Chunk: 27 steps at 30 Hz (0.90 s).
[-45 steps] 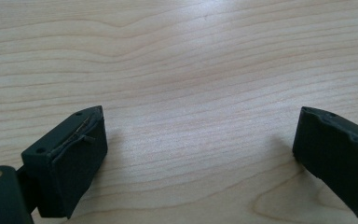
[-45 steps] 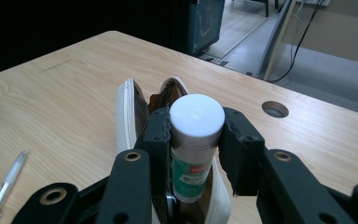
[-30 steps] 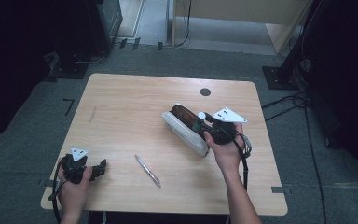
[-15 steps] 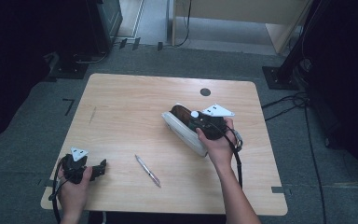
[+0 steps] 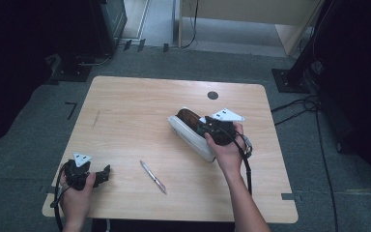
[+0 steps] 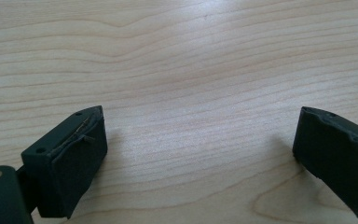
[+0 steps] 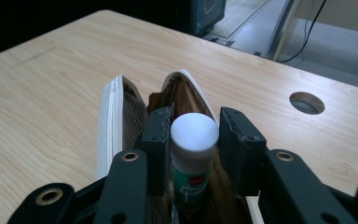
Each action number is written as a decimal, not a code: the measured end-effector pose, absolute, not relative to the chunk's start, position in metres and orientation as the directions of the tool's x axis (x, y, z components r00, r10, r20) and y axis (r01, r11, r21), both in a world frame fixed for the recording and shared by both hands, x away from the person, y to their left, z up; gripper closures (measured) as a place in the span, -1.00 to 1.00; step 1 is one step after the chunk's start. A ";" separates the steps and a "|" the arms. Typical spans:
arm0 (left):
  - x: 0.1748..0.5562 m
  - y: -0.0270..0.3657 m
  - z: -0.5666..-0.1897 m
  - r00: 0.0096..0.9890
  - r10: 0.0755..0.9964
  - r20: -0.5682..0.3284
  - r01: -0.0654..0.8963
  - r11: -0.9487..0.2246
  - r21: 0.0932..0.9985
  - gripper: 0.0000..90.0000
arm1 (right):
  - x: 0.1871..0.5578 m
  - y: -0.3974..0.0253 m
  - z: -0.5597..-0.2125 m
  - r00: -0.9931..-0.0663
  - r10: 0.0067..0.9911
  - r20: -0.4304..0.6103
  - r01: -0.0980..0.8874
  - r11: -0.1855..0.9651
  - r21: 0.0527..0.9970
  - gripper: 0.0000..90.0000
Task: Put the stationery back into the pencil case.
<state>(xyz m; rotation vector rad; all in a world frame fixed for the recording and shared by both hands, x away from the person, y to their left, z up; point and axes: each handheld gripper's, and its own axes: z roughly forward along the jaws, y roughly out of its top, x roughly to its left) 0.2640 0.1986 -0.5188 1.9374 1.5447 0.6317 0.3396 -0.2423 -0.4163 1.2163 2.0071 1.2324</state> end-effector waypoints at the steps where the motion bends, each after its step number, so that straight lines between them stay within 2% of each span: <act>1: 0.264 0.199 -0.519 0.219 0.976 0.010 0.703 -0.165 0.692 -0.93 | 0.339 -0.243 -0.416 -0.486 0.873 0.048 0.432 0.192 0.881 0.47; 12: 0.264 0.198 -0.519 0.220 0.975 0.010 0.703 -0.165 0.692 -0.93 | 0.322 -0.245 -0.406 -0.492 0.869 0.042 0.385 0.174 0.906 0.48; 27: 0.264 0.198 -0.519 0.220 0.976 0.009 0.703 -0.164 0.692 -0.93 | 0.263 -0.229 -0.405 -0.555 0.830 0.055 0.334 0.162 0.928 0.48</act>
